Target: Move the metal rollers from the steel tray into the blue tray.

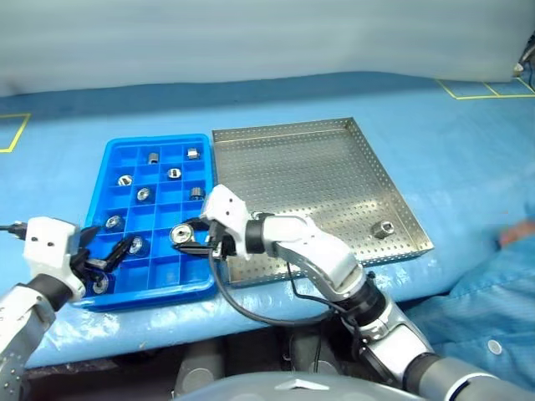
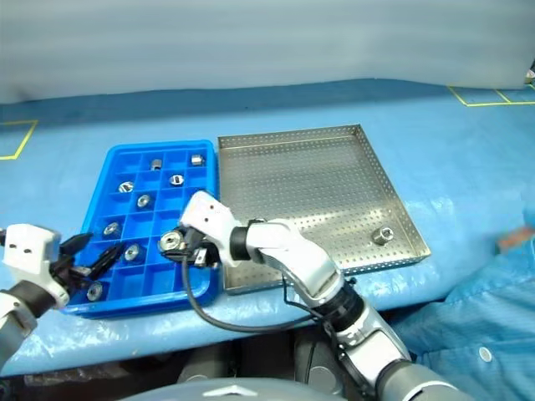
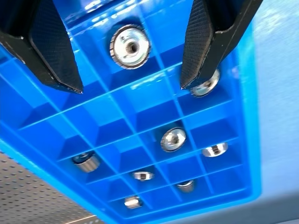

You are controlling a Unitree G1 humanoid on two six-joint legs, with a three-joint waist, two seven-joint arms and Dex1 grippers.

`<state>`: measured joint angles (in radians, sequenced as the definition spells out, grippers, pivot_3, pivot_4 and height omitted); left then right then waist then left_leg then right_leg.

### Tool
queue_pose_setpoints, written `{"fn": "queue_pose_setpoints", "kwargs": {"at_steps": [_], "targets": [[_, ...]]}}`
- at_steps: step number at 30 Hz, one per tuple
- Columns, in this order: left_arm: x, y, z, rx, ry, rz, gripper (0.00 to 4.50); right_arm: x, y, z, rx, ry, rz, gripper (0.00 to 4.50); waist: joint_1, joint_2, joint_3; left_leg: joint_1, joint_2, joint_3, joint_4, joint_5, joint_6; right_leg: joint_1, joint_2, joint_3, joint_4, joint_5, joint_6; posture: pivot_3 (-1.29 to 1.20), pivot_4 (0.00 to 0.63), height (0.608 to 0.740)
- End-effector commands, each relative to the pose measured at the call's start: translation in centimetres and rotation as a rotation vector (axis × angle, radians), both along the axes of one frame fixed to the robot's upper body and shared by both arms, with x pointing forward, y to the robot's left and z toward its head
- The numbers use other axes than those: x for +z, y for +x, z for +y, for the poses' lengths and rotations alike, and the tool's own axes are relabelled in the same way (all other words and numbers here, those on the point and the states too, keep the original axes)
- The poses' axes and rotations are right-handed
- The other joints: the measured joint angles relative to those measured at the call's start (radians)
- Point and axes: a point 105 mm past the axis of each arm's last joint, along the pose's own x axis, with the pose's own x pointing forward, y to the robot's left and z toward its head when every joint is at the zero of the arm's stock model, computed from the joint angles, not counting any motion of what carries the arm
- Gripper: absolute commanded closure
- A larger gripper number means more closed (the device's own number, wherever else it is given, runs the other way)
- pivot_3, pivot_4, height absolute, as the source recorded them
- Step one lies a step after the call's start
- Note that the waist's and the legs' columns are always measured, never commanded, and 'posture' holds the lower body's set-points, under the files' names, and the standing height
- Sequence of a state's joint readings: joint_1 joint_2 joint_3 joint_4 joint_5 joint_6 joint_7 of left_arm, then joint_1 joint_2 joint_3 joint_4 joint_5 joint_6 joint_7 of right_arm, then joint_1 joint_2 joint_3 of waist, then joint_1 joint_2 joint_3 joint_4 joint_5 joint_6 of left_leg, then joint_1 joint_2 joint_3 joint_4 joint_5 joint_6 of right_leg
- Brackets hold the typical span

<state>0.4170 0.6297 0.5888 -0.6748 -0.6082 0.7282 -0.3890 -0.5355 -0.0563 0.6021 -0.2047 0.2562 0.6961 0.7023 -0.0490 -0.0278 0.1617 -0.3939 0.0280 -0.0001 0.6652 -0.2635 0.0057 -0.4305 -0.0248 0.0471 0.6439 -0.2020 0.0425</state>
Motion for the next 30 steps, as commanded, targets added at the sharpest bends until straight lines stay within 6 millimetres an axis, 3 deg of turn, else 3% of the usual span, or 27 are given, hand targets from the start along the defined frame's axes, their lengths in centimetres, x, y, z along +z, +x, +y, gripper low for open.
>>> {"fn": "queue_pose_setpoints", "kwargs": {"at_steps": [1,9,24,27,30], "targets": [[1.0,-0.2,-1.0,-0.02,0.011,-0.042,0.88,0.1,-1.5,0.9,0.082,0.008,-0.017,2.77,0.009,0.0,0.0,0.0,0.0,0.0,0.0,0.0,0.0,0.0,-0.001,0.0,0.0,0.0,0.0,0.06,0.15,0.74],[0.4,-0.3,-1.7,-0.024,-0.018,-0.036,0.88,-2.0,-1.5,0.9,0.086,-0.046,0.054,2.77,0.028,-0.001,-0.001,0.001,-0.001,0.0,0.0,0.001,-0.002,0.0,0.0,-0.002,0.0,0.0,0.0,0.07,0.15,0.74],[0.2,0.6,-2.9,-0.048,-0.051,-0.056,0.88,-3.0,-0.5,3.2,0.083,-0.08,0.052,2.77,0.029,-0.002,-0.001,0.0,0.0,0.001,-0.001,0.002,-0.003,0.001,0.001,-0.004,0.0,0.0,-0.003,0.08,0.15,0.74],[0.3,0.7,-3.2,-0.051,-0.055,-0.061,0.88,-2.3,-0.4,3.0,0.081,-0.05,0.009,1.85,0.03,-0.002,-0.001,0.0,0.0,0.001,-0.001,0.002,-0.003,0.001,0.001,-0.004,0.0,0.0,-0.003,0.08,0.15,0.74],[0.3,0.9,-3.8,-0.068,-0.076,-0.064,0.88,-0.4,0.2,2.4,0.047,0.03,-0.056,1.85,0.032,-0.002,-0.001,0.0,0.0,0.0,-0.001,0.002,-0.003,0.001,0.001,-0.005,0.0,0.0,-0.003,0.07,0.15,0.74]]}}
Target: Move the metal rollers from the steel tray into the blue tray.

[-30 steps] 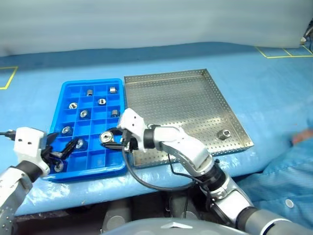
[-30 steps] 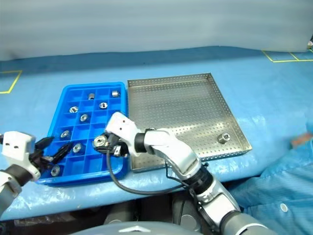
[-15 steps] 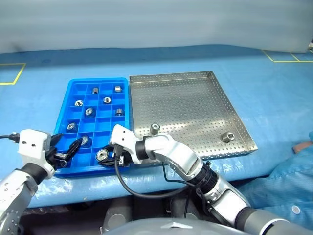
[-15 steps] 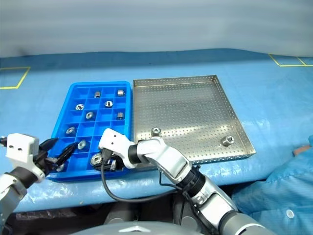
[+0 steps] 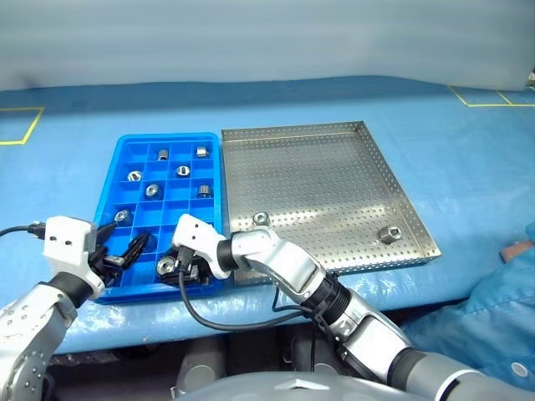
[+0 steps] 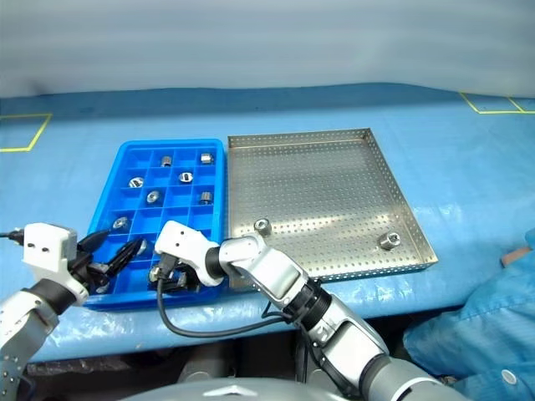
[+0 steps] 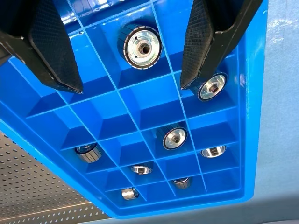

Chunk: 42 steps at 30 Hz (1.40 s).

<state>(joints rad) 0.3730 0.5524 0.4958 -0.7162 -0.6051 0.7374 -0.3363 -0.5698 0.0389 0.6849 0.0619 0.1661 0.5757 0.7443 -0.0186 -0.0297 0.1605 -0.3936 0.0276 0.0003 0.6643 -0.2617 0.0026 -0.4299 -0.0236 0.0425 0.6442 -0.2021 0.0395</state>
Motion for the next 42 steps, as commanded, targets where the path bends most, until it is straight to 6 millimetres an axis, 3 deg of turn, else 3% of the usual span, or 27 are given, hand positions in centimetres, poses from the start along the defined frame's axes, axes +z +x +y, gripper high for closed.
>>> {"fn": "queue_pose_setpoints", "kwargs": {"at_steps": [1,5,9,11,13,20,26,32,40,42], "targets": [[0.8,0.2,-1.4,-0.048,-0.009,-0.04,0.88,4.0,0.6,-0.5,-0.032,0.148,-0.087,1.85,0.003,0.0,0.0,0.0,0.0,0.0,0.0,0.0,0.0,0.0,0.0,0.0,0.0,0.0,0.0,0.07,0.15,0.74],[0.8,1.2,-3.4,-0.106,-0.066,-0.071,0.88,6.4,3.0,-4.3,-0.18,0.196,-0.172,1.85,0.009,0.0,0.0,-0.001,-0.001,-0.001,0.001,0.0,0.0,0.001,0.0,0.0,0.0,0.0,0.0,0.03,0.15,0.74],[1.2,2.5,-5.7,-0.173,-0.157,-0.131,0.88,5.8,6.2,-10.6,-0.42,0.094,-0.253,1.85,0.011,-0.002,-0.001,-0.001,-0.003,-0.002,0.002,0.0,0.0,0.002,-0.001,0.0,-0.002,0.001,0.001,-0.01,0.15,0.74],[0.9,3.0,-6.9,-0.211,-0.185,-0.132,0.88,5.3,6.8,-13.3,-0.51,0.058,-0.249,1.85,0.004,-0.002,-0.001,-0.001,-0.003,-0.001,0.001,0.0,0.0,0.002,-0.002,0.001,-0.001,0.001,0.001,-0.03,0.15,0.74],[0.5,3.3,-7.8,-0.241,-0.198,-0.121,0.88,5.1,6.8,-14.5,-0.554,0.093,-0.175,1.85,-0.01,-0.001,-0.001,-0.001,-0.002,0.0,0.0,0.0,0.0,0.001,-0.001,0.001,-0.001,0.001,0.001,-0.07,0.15,0.74],[0.2,4.4,-7.7,-0.245,-0.165,-0.109,0.88,2.5,6.4,-13.5,-0.574,0.097,-0.06,1.85,-0.059,-0.001,-0.001,0.0,0.002,-0.002,-0.002,0.0,0.0,0.0,0.006,0.002,0.001,0.002,0.004,-0.08,0.15,0.74],[0.2,4.2,-7.1,-0.223,-0.138,-0.1,0.88,1.5,6.4,-12.1,-0.564,0.107,-0.007,1.85,-0.056,-0.001,-0.001,-0.001,0.0,-0.002,0.0,0.0,0.0,0.001,0.003,0.003,0.0,0.002,0.004,-0.06,0.15,0.74],[0.1,3.7,-6.8,-0.205,-0.129,-0.095,0.88,-1.9,8.5,-13.6,-0.665,-0.009,-0.016,1.85,-0.044,-0.001,-0.001,-0.001,-0.002,-0.001,0.001,0.0,0.0,0.001,0.001,0.004,-0.001,0.002,0.003,-0.03,0.15,0.74],[0.1,3.8,-6.6,-0.196,-0.118,-0.095,0.88,-3.5,9.2,-14.2,-0.675,-0.061,-0.019,1.85,-0.045,-0.001,-0.001,0.0,-0.001,0.001,0.001,0.0,0.0,0.001,0.003,0.004,0.0,0.002,0.003,-0.04,0.15,0.74],[0.1,3.9,-6.6,-0.196,-0.116,-0.097,0.88,-3.7,9.4,-14.2,-0.698,-0.056,-0.004,2.24,-0.045,-0.001,-0.001,0.0,-0.001,0.001,0.001,0.0,0.0,0.001,0.003,0.004,0.0,0.002,0.004,-0.04,0.15,0.74]]}}
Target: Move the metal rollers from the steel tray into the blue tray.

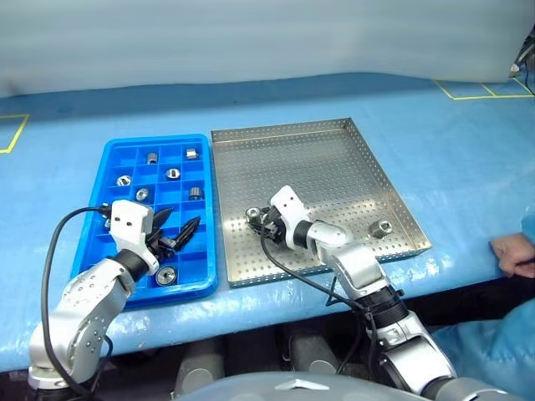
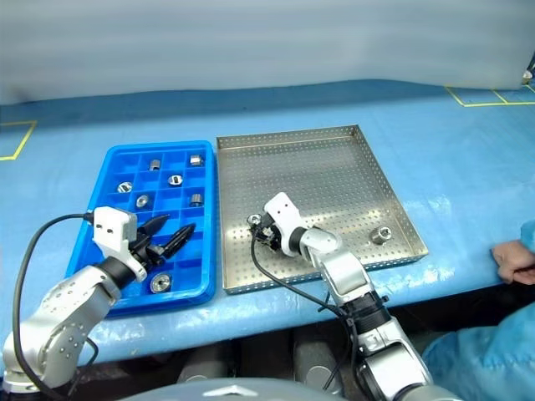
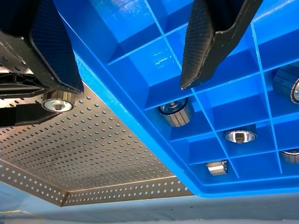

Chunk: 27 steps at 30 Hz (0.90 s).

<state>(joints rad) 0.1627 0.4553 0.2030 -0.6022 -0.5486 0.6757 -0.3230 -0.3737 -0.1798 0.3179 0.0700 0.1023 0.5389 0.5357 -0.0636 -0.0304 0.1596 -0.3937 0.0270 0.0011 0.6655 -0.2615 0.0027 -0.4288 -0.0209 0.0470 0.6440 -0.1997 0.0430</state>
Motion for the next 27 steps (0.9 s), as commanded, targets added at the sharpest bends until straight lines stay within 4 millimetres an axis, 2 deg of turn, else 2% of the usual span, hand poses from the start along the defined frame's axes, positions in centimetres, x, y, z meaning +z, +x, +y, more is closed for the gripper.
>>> {"fn": "queue_pose_setpoints", "kwargs": {"at_steps": [1,3,9,11,13,16,19,22,24,27], "targets": [[1.5,0.1,-0.1,-0.007,0.024,-0.06,0.88,1.0,0.6,0.4,-0.016,0.033,-0.036,2.44,0.0,0.0,0.0,0.0,0.0,0.0,0.0,0.0,0.0,0.0,0.0,0.0,0.0,0.0,0.0,-0.03,0.15,0.74],[1.5,0.1,-0.1,-0.005,0.025,-0.061,0.88,1.5,0.5,0.6,-0.011,0.058,-0.052,2.88,0.0,0.0,0.0,0.0,0.0,0.0,0.0,0.0,0.0,0.0,0.0,0.0,0.0,0.0,0.0,-0.03,0.15,0.74],[1.4,-0.1,0.2,0.004,0.028,-0.058,0.88,2.5,0.5,1.0,0.003,0.079,-0.08,2.87,0.001,0.0,0.0,0.0,0.0,0.0,0.0,0.0,0.0,0.0,0.0,0.0,0.0,0.002,0.004,-0.03,0.15,0.74],[1.5,-0.2,0.4,0.011,0.033,-0.06,0.88,3.5,0.5,1.4,0.014,0.11,-0.104,2.87,0.001,0.0,0.0,0.0,0.0,0.0,0.0,0.0,0.0,0.0,0.0,0.0,0.0,0.002,0.004,-0.02,0.15,0.74],[1.7,-0.6,1.4,0.044,0.057,-0.065,0.88,5.5,0.5,2.3,0.044,0.161,-0.146,2.87,-0.004,0.0,0.0,0.0,0.0,0.0,0.0,0.0,0.0,-0.001,0.0,0.0,0.0,0.002,0.004,-0.02,0.15,0.74],[2.1,-1.3,3.4,0.125,0.113,-0.074,0.88,8.2,0.1,4.0,0.109,0.228,-0.198,2.87,-0.006,0.001,0.001,0.0,0.002,-0.001,-0.001,0.0,0.0,-0.002,0.001,0.0,0.001,0.002,0.004,0.0,0.15,0.74],[2.7,-2.2,5.4,0.209,0.133,-0.093,0.88,10.2,-0.8,7.0,0.202,0.299,-0.211,2.87,-0.003,0.001,0.001,0.0,0.002,-0.002,-0.001,0.0,0.0,-0.002,0.001,-0.001,0.001,0.002,0.003,0.02,0.15,0.74],[2.6,-2.9,6.3,0.26,0.143,-0.085,0.88,10.3,-1.7,9.8,0.293,0.299,-0.205,2.87,0.009,0.001,0.001,0.0,0.002,-0.003,-0.002,0.0,0.0,-0.002,0.001,-0.002,0.001,0.002,0.003,0.06,0.15,0.74],[2.3,-3.3,6.2,0.268,0.138,-0.077,0.88,10.0,-2.1,11.6,0.353,0.289,-0.199,2.87,0.02,0.001,0.001,0.0,0.001,-0.003,-0.003,0.0,0.0,-0.001,0.0,-0.002,0.0,0.002,0.003,0.08,0.15,0.74],[2.0,-3.6,5.7,0.264,0.13,-0.072,0.88,9.5,-2.2,12.9,0.387,0.27,-0.198,2.87,0.041,0.001,0.001,-0.001,0.0,-0.003,-0.003,0.0,0.0,-0.001,-0.002,-0.003,-0.001,0.001,0.001,0.12,0.15,0.74]]}}
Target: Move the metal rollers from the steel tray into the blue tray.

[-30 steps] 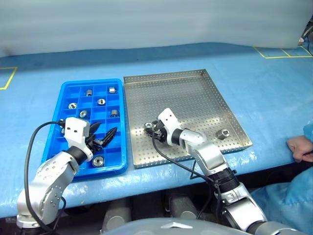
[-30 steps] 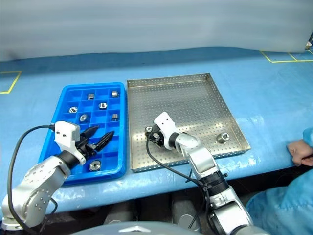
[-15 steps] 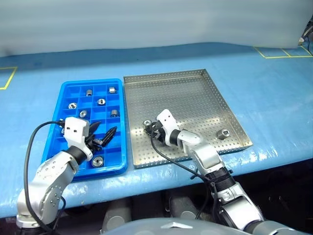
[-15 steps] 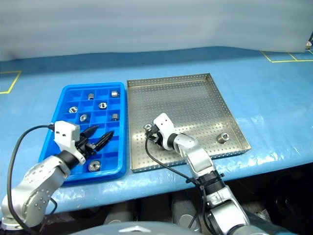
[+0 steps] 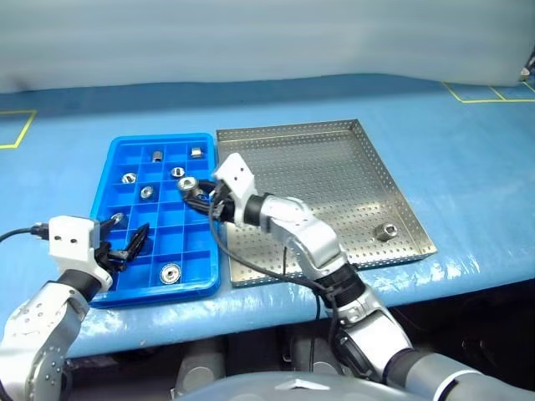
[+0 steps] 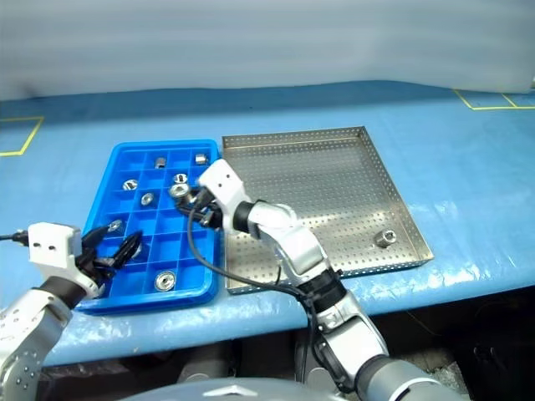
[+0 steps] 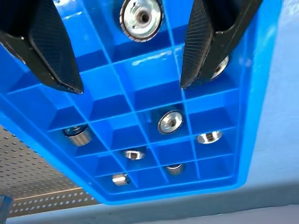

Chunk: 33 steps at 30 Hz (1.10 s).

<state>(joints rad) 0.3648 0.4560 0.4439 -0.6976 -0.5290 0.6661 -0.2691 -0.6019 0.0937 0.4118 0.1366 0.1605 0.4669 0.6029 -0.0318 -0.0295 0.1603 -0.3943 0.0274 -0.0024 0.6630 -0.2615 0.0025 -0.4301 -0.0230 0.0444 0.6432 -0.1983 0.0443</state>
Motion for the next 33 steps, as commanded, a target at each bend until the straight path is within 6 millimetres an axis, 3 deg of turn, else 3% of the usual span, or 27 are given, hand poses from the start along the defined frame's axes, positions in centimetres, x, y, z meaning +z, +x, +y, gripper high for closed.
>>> {"fn": "queue_pose_setpoints", "kwargs": {"at_steps": [1,5,12,18,20,25,29,33], "targets": [[1.4,-0.3,-1.0,-0.017,0.017,-0.066,0.88,0.7,0.0,1.4,0.041,0.013,-0.049,2.87,0.017,0.0,0.0,0.0,0.0,0.0,0.0,0.0,0.0,0.0,-0.001,0.0,0.0,-0.002,-0.003,0.12,0.15,0.74],[0.7,-0.9,-1.6,-0.009,-0.007,-0.048,0.88,-0.5,0.6,2.7,0.051,-0.017,-0.031,2.87,0.027,0.0,0.0,0.0,-0.001,0.0,0.001,0.0,0.0,0.001,-0.001,0.0,0.0,-0.002,-0.003,0.15,0.15,0.74],[0.4,-1.1,-2.1,-0.012,-0.017,-0.039,0.88,-2.6,1.5,3.1,0.047,-0.076,0.014,2.87,0.035,0.0,0.0,0.002,0.0,0.001,0.0,0.001,-0.002,0.002,0.001,-0.003,0.001,-0.004,-0.006,0.17,0.15,0.74],[0.5,-0.7,-2.3,-0.024,-0.023,-0.039,0.88,-1.3,1.6,2.7,0.03,-0.014,-0.026,0.85,0.036,0.0,-0.001,0.003,0.001,0.0,0.0,0.002,-0.003,0.003,0.002,-0.003,0.002,-0.004,-0.007,0.15,0.15,0.74],[0.4,-0.4,-2.7,-0.041,-0.032,-0.04,0.88,-0.6,1.9,1.9,0.007,0.01,-0.047,0.85,0.036,0.0,0.0,0.003,0.001,0.0,0.0,0.002,-0.003,0.002,0.002,-0.003,0.002,-0.004,-0.007,0.15,0.15,0.74],[0.5,1.0,-5.7,-0.157,-0.091,-0.061,0.88,0.9,3.2,-3.6,-0.154,-0.022,-0.157,0.85,0.052,0.001,0.0,-0.001,-0.001,-0.002,0.0,0.002,-0.003,0.002,0.001,-0.004,0.001,-0.004,-0.007,0.11,0.15,0.74],[0.5,2.1,-8.2,-0.26,-0.13,-0.077,0.88,0.4,4.2,-9.0,-0.327,-0.145,-0.2,0.85,0.053,0.001,0.0,-0.001,-0.002,-0.001,0.001,0.002,-0.003,0.002,-0.001,-0.004,0.0,-0.003,-0.006,0.06,0.15,0.74],[0.9,3.3,-10.6,-0.367,-0.167,-0.106,0.88,0.0,4.7,-17.7,-0.581,-0.319,-0.201,0.85,0.045,0.003,0.001,-0.001,-0.002,-0.001,0.001,0.002,-0.003,0.002,0.0,-0.004,0.001,-0.004,-0.006,-0.01,0.15,0.74]]}}
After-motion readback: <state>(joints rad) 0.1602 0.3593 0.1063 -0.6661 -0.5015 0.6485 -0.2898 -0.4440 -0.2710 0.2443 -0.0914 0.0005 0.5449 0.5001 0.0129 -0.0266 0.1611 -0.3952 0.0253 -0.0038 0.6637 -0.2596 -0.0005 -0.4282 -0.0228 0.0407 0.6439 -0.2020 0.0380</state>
